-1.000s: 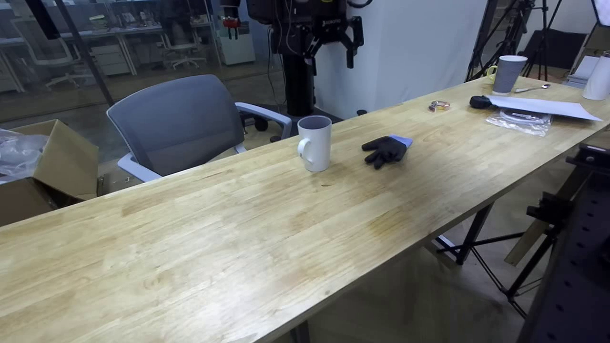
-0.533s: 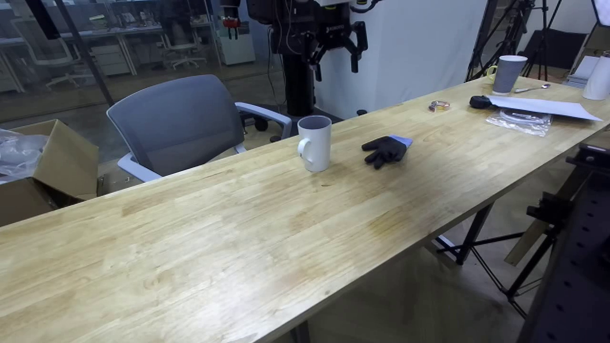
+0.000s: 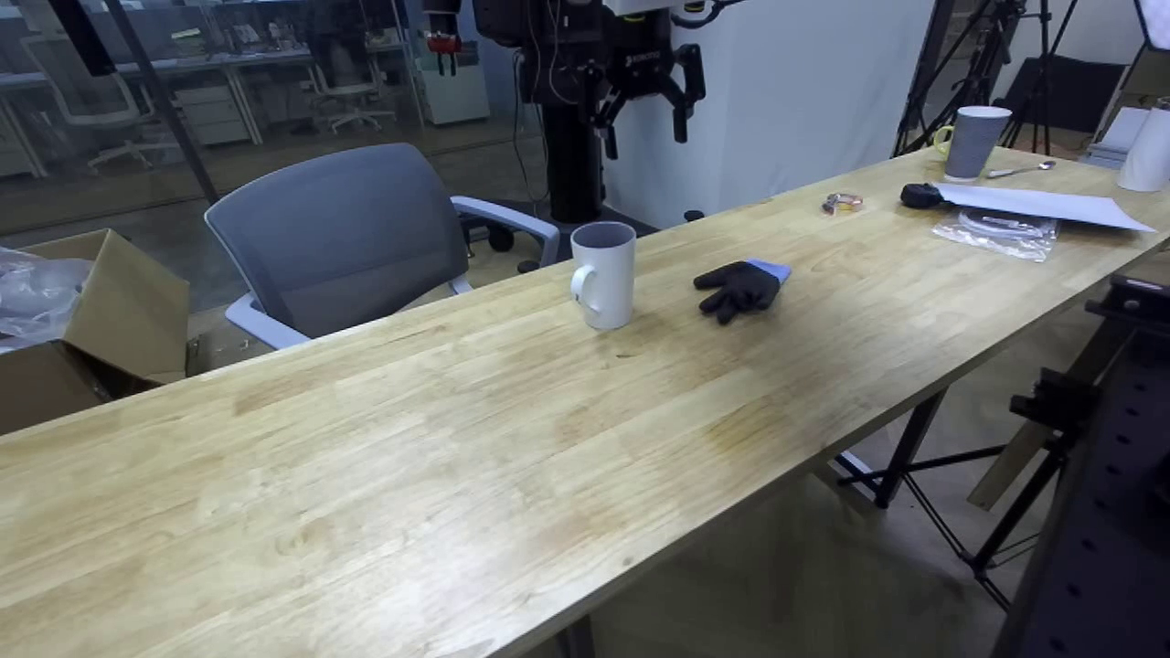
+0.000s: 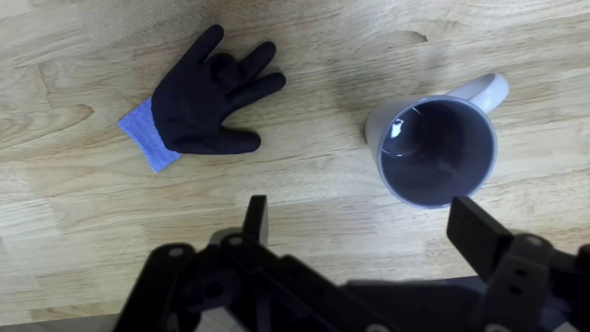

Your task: Move the mug cup forward

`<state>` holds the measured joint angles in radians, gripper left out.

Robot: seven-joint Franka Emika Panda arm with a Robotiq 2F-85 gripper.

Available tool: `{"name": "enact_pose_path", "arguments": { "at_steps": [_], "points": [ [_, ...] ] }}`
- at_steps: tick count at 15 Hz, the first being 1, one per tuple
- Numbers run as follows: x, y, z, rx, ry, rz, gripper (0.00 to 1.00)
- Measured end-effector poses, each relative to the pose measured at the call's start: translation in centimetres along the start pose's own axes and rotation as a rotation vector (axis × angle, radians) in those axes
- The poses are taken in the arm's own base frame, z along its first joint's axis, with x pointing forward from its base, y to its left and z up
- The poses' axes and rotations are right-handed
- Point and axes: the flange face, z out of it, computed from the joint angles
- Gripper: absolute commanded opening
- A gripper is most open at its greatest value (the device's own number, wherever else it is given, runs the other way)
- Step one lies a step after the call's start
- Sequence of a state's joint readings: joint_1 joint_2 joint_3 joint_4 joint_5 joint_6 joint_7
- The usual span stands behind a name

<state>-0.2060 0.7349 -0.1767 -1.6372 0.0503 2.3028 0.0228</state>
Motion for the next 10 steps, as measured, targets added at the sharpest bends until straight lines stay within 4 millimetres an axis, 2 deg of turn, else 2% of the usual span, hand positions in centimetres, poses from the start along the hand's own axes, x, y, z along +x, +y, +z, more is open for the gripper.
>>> {"name": "enact_pose_path", "arguments": {
  "at_steps": [6, 10],
  "points": [
    [-0.6, -0.5, 3.8, -0.007, -0.039, -0.009, 1.0],
    [-0.6, -0.8, 5.7, -0.006, -0.023, -0.01, 1.0]
  ]
}}
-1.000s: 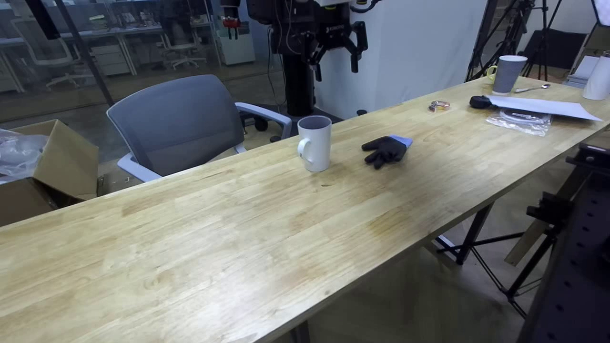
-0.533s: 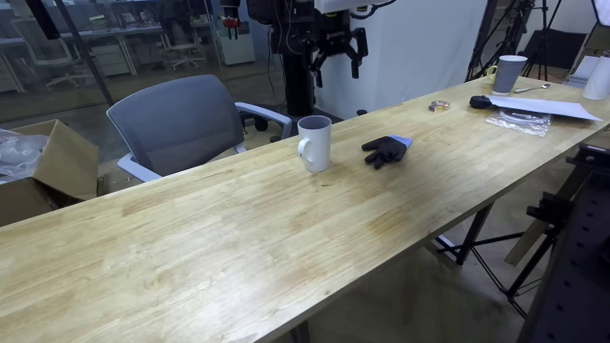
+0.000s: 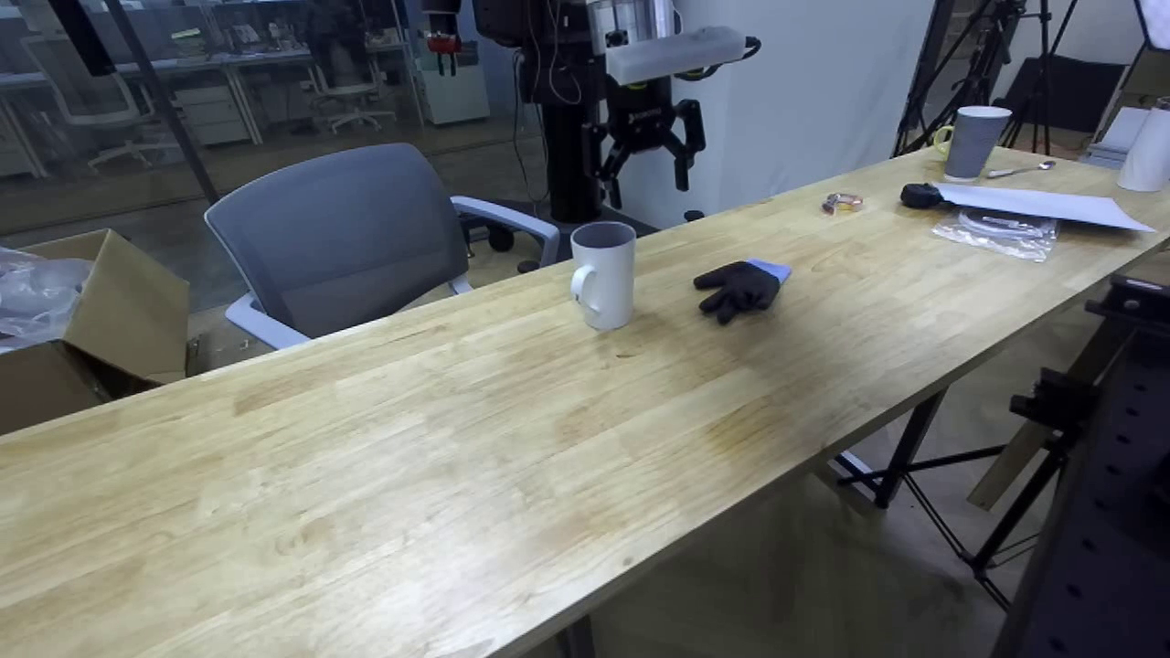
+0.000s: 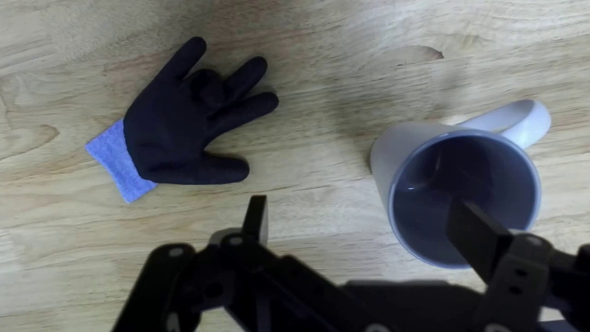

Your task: Move the mug cup forward

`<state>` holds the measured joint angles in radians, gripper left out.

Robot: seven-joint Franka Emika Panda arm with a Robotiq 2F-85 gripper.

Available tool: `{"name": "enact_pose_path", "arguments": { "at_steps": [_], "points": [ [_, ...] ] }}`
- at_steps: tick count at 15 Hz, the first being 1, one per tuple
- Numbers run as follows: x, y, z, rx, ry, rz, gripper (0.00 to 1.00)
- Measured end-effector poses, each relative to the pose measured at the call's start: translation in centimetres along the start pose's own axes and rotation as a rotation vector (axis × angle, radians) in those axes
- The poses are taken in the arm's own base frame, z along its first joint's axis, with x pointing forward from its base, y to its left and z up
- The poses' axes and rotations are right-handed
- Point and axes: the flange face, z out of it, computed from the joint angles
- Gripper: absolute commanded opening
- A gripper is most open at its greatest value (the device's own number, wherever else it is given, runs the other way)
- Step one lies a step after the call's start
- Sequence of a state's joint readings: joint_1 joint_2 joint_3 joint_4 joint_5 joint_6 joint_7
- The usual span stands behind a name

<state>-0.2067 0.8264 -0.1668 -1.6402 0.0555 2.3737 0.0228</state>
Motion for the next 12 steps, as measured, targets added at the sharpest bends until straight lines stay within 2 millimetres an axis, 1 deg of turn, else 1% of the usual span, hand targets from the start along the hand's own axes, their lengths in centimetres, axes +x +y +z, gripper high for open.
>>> {"name": "enact_pose_path", "arguments": {
  "at_steps": [5, 12],
  "points": [
    [0.3, -0.4, 1.6, 0.007, 0.05, 0.0, 1.0],
    [0.2, -1.0, 2.7, 0.024, 0.055, 0.006, 1.0]
  ]
}}
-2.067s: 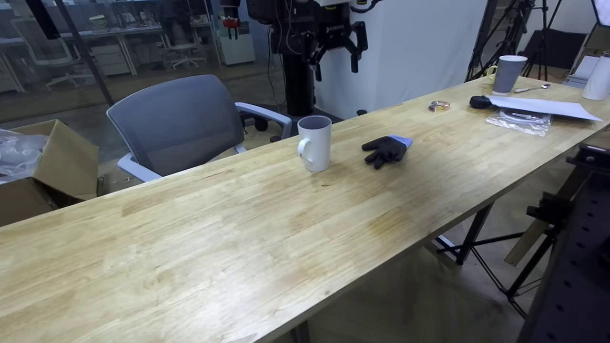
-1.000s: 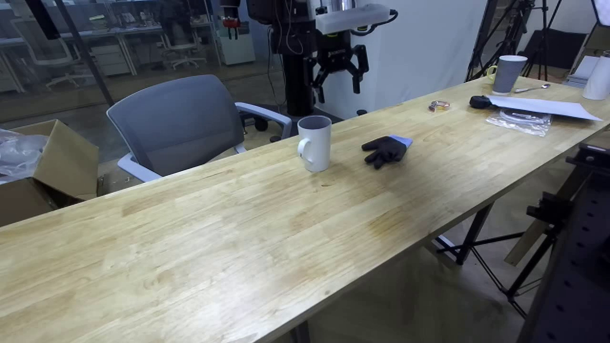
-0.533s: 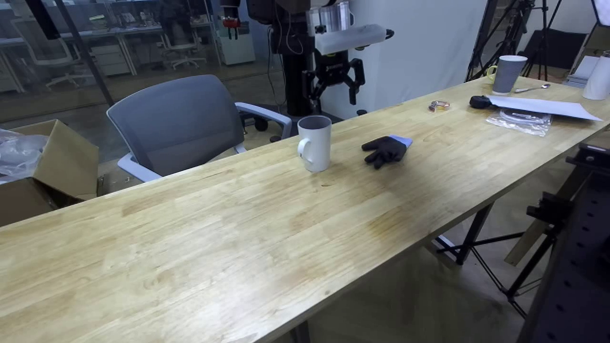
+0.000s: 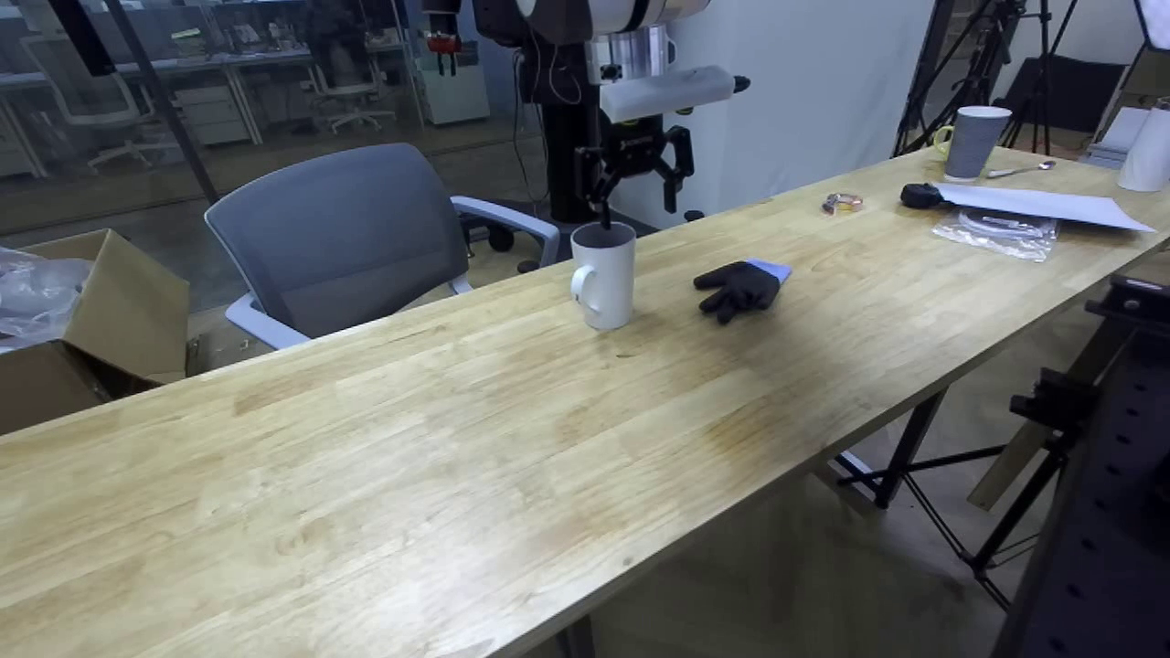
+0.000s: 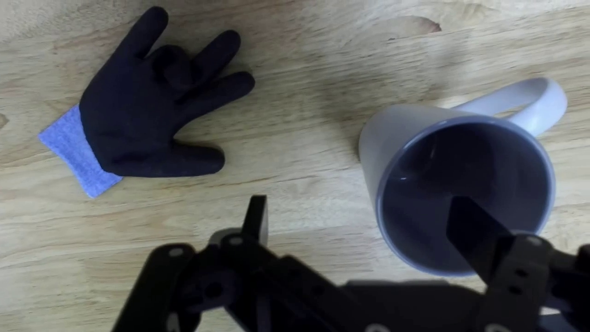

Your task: Move the mug cup forward

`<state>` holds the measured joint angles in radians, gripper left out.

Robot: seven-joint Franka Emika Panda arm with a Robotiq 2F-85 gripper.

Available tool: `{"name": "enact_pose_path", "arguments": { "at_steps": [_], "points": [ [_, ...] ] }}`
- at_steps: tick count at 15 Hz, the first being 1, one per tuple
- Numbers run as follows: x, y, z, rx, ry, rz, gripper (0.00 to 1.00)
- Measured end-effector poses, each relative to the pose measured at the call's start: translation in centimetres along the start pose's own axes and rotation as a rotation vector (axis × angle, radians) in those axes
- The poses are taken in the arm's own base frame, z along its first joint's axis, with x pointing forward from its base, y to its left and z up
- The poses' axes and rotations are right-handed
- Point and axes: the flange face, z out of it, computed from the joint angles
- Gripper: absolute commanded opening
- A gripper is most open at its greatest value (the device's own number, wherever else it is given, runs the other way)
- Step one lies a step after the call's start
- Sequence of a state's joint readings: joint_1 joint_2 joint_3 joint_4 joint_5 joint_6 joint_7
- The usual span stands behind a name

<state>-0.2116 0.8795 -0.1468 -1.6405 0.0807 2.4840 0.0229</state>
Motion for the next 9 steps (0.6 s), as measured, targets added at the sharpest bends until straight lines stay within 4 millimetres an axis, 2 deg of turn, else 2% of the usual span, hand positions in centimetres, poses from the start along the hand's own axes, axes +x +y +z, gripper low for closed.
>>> {"name": "enact_pose_path", "arguments": {
  "at_steps": [9],
  "points": [
    [-0.5, -0.5, 1.7, 0.036, -0.016, 0.02, 1.0]
  ]
}}
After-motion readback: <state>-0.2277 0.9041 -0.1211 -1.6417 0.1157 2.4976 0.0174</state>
